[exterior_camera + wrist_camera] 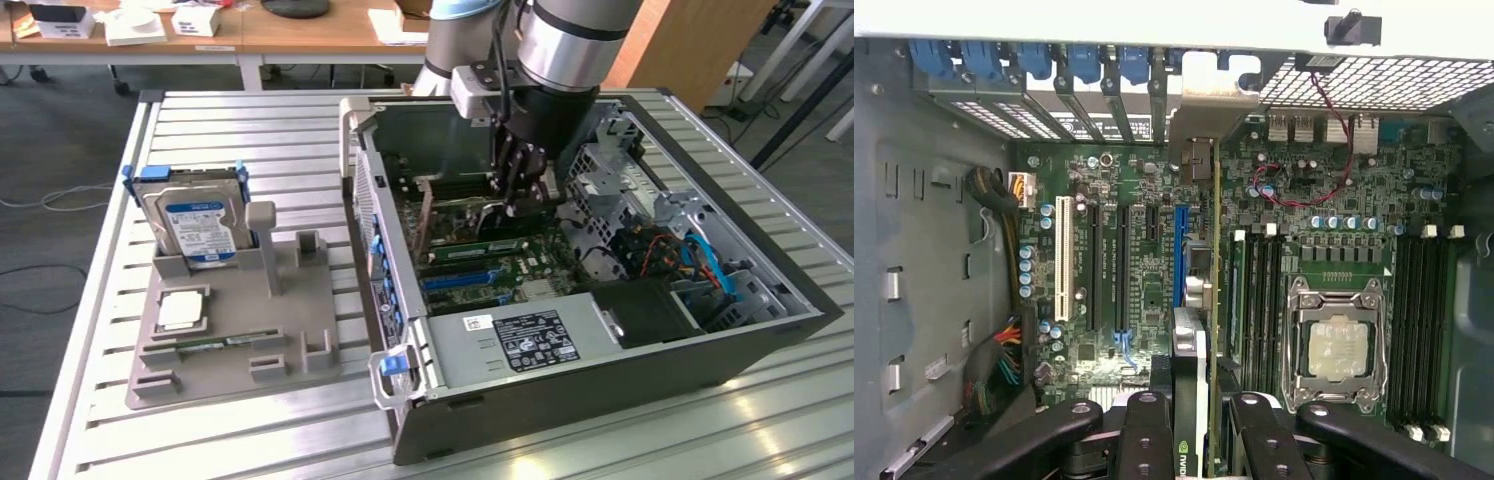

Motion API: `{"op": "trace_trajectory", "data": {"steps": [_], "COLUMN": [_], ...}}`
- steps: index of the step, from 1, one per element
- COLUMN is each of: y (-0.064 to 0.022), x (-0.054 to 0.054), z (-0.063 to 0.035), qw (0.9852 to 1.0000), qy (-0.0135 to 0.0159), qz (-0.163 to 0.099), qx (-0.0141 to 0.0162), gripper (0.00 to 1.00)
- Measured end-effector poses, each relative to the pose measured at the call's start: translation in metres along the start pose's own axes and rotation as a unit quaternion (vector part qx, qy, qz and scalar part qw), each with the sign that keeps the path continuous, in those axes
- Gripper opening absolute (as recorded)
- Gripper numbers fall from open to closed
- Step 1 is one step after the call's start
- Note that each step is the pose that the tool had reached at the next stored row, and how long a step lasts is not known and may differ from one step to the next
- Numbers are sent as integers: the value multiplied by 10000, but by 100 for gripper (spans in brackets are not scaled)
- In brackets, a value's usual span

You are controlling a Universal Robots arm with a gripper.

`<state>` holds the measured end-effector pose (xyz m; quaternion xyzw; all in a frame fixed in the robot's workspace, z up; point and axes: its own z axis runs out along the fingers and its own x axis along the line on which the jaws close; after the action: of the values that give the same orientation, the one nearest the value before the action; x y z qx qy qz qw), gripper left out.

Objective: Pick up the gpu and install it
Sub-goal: 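Insert the gpu into the slot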

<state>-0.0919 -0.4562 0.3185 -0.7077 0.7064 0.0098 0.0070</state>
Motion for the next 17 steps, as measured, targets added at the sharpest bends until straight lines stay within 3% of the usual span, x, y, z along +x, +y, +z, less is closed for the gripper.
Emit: {"op": "trace_trajectory", "data": {"steps": [12,17], "y": [-1,-1], "x": [3,4], "z": [141,154], "qw": [10000,10000], "qy": [-1,-1], "qz": [0,0], "qx": [1,0], "gripper": [27,27]}}
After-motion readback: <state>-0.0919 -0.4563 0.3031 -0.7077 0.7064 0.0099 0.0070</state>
